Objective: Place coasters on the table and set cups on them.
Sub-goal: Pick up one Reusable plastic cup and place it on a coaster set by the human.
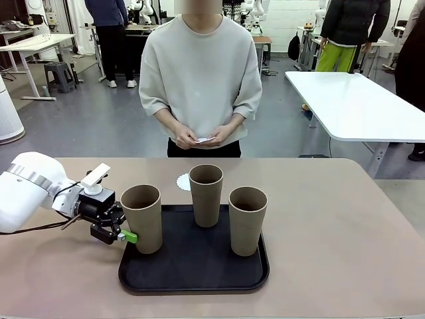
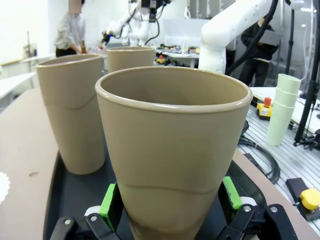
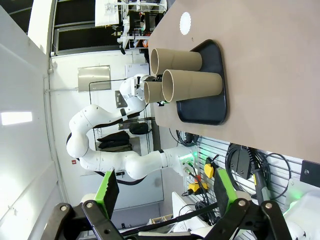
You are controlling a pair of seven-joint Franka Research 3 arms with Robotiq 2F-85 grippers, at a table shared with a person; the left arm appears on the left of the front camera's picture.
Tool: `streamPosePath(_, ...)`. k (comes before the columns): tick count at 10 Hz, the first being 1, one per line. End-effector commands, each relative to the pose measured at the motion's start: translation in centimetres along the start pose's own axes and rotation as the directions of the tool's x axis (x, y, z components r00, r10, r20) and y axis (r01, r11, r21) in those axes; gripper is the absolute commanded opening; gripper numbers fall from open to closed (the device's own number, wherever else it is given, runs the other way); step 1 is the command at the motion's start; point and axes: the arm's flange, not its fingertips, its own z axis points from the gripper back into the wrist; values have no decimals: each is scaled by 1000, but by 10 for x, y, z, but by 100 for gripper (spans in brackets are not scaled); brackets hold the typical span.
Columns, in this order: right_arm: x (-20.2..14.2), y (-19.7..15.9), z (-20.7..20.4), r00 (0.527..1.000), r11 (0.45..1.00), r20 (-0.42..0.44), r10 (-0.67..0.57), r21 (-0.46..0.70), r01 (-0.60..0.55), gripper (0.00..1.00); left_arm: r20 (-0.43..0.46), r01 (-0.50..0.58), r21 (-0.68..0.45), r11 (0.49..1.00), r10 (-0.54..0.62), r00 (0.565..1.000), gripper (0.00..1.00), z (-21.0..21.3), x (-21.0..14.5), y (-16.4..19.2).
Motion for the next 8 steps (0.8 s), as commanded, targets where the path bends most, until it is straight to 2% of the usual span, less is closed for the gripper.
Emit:
streamPosePath(1,1,0,0,1000,1000,2,10,18,-10,100,2,13,8,1000,-13,1000,100,-8,-1,5)
streamPosePath(5,1,0,0,1000,1000,2,10,18,-10,100,9,16,-25,1000,-16,1000,100,-11,-4,5)
streamPosePath(6,1,0,0,1000,1000,2,10,18,-10,100,20,18,-44,999,-17,1000,46,-10,-4,6)
streamPosePath(7,1,0,0,1000,1000,2,10,18,-10,100,23,16,-42,999,-15,1000,44,-10,-4,5)
streamPosePath(8,1,0,0,1000,1000,2,10,18,-10,100,24,15,-42,999,-14,1000,0,-10,-4,5)
